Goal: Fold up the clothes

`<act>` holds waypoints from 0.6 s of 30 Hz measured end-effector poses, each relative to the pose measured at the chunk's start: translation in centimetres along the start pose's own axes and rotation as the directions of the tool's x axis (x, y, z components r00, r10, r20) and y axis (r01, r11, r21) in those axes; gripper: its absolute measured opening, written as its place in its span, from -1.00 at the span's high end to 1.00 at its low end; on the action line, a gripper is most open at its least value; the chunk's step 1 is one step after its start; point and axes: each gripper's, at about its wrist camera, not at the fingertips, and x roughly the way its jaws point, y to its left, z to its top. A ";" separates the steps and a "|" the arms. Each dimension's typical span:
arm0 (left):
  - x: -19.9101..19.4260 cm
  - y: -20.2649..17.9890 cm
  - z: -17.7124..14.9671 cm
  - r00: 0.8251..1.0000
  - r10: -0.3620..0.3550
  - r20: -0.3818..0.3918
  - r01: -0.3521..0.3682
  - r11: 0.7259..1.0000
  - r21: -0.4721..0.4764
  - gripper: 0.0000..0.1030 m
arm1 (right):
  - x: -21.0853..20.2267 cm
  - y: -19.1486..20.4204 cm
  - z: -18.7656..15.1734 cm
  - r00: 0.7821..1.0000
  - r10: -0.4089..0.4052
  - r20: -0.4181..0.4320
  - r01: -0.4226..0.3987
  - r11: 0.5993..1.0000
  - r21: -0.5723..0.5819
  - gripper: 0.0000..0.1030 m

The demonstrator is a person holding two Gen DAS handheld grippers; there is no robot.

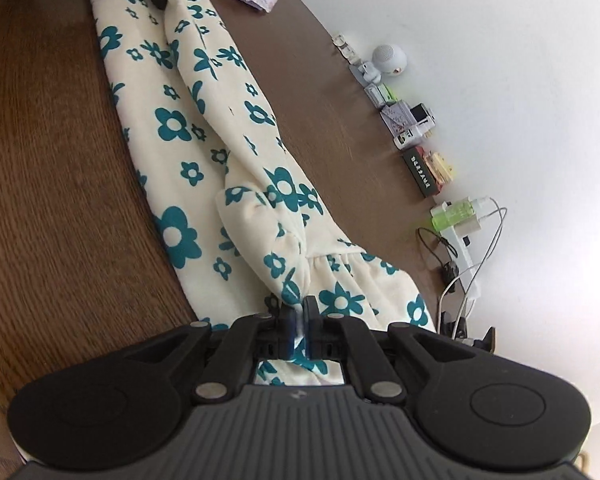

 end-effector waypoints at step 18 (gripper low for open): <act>-4.1 4.8 -0.2 0.991 -0.037 0.126 0.082 0.924 -0.374 0.23 | -3.5 -10.9 -4.4 0.923 0.204 0.326 -0.370 0.703 0.608 0.13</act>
